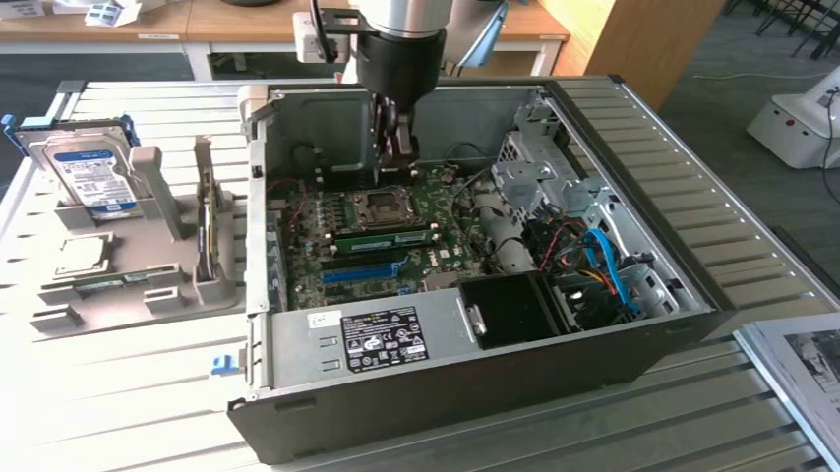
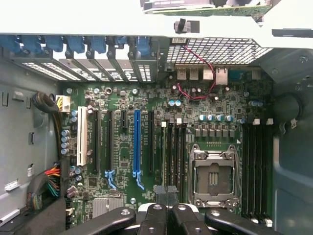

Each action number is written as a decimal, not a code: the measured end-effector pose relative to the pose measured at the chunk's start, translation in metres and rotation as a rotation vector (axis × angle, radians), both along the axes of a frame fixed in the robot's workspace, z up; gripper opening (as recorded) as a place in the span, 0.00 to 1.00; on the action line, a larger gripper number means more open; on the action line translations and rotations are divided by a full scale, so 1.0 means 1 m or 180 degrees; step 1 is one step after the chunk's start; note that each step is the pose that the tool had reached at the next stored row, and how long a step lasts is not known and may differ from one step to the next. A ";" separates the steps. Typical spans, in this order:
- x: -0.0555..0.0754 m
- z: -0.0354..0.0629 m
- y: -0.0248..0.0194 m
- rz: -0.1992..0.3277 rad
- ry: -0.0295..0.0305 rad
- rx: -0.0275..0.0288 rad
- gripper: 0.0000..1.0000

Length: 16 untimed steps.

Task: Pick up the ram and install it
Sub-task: 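Press down the ram until it locks into place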

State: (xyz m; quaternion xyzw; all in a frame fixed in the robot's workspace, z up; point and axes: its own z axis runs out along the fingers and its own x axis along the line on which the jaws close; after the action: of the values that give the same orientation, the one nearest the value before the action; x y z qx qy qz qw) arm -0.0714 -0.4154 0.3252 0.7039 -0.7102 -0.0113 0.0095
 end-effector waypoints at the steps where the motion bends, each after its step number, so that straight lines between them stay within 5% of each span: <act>1: 0.000 0.0010 0.0000 0.0000 0.0000 0.0000 0.10; 16: 0.000 0.0069 0.0000 0.0000 0.0001 -0.0002 0.10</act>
State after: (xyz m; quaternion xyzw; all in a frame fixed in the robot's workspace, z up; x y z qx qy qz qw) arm -0.0714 -0.4154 0.3321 0.7039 -0.7102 -0.0112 0.0097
